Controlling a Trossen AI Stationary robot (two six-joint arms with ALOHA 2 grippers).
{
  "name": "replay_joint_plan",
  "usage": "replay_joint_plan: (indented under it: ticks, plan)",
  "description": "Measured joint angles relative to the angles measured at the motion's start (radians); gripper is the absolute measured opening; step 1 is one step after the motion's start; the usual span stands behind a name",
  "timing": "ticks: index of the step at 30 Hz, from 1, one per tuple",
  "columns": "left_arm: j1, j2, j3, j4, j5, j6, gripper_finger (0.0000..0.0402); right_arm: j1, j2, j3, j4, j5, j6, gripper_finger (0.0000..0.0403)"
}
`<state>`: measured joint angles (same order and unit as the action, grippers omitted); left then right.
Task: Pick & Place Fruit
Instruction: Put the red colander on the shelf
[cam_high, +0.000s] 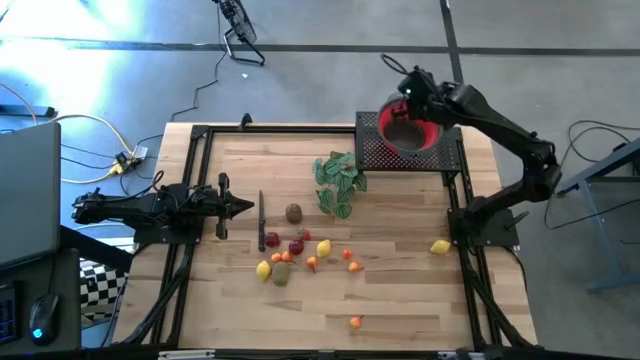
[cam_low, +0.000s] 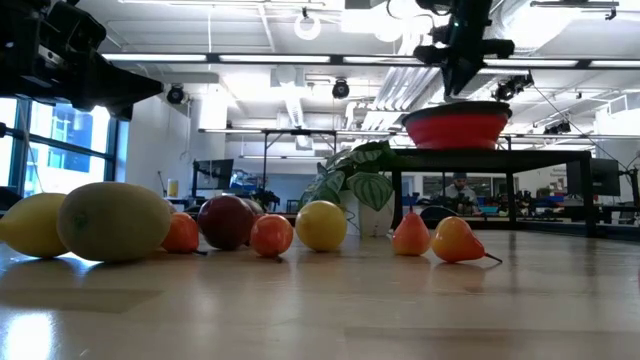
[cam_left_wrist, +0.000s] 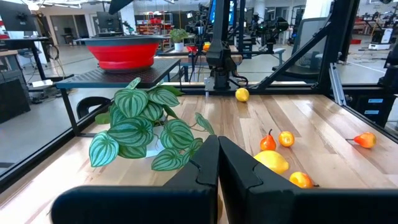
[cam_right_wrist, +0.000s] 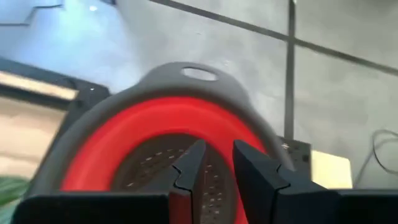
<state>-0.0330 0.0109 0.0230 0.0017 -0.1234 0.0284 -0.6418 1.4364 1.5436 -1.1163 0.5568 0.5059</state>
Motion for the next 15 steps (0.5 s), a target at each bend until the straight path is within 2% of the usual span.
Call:
replay_joint_plan:
  ticks: [6,11,15]
  plan:
    - [0.0,0.0,0.0,0.0,0.0,0.0,0.0,0.104,0.002,0.0,0.001,-0.012,0.025,0.004]
    - [0.0,0.0,0.0,0.0,0.0,0.0,0.0,0.19,0.009,0.0,0.058,-0.002,0.118,0.0007]
    - [0.0,0.0,0.0,0.0,0.0,0.0,0.0,0.262,0.053,0.0,0.138,0.084,0.13,0.0003]
